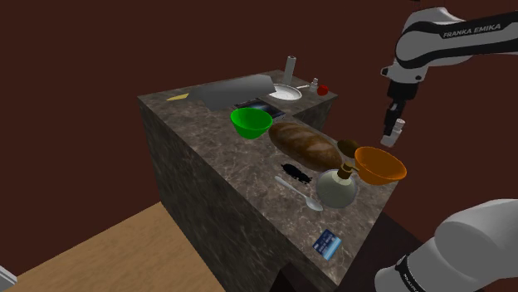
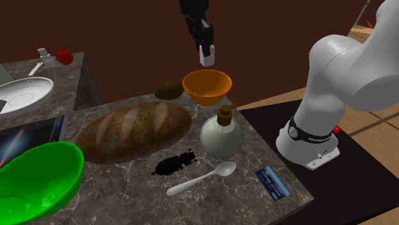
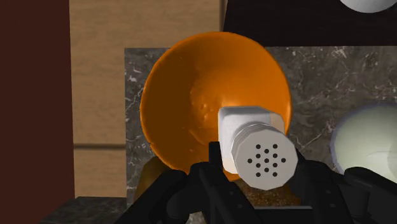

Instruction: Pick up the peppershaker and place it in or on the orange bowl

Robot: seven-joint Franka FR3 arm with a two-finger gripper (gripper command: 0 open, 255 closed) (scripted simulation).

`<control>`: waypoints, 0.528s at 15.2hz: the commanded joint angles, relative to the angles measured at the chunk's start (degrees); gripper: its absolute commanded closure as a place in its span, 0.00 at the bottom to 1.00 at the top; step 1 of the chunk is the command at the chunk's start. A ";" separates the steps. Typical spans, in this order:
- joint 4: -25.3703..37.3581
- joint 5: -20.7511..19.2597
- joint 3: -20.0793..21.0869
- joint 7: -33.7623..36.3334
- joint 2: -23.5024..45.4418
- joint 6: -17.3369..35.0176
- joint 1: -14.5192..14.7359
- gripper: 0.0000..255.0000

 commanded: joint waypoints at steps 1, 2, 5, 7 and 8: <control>0.18 -1.41 -2.11 -2.84 0.23 0.58 -1.33 1.00; -0.45 -1.47 -2.19 -2.74 0.38 1.37 -1.35 1.00; -2.31 -1.65 -2.45 -2.45 0.94 3.76 -1.40 1.00; -3.49 -1.77 -2.63 -2.25 1.39 5.38 -1.44 1.00; -4.06 -1.83 -2.72 -2.16 1.63 6.19 -1.46 1.00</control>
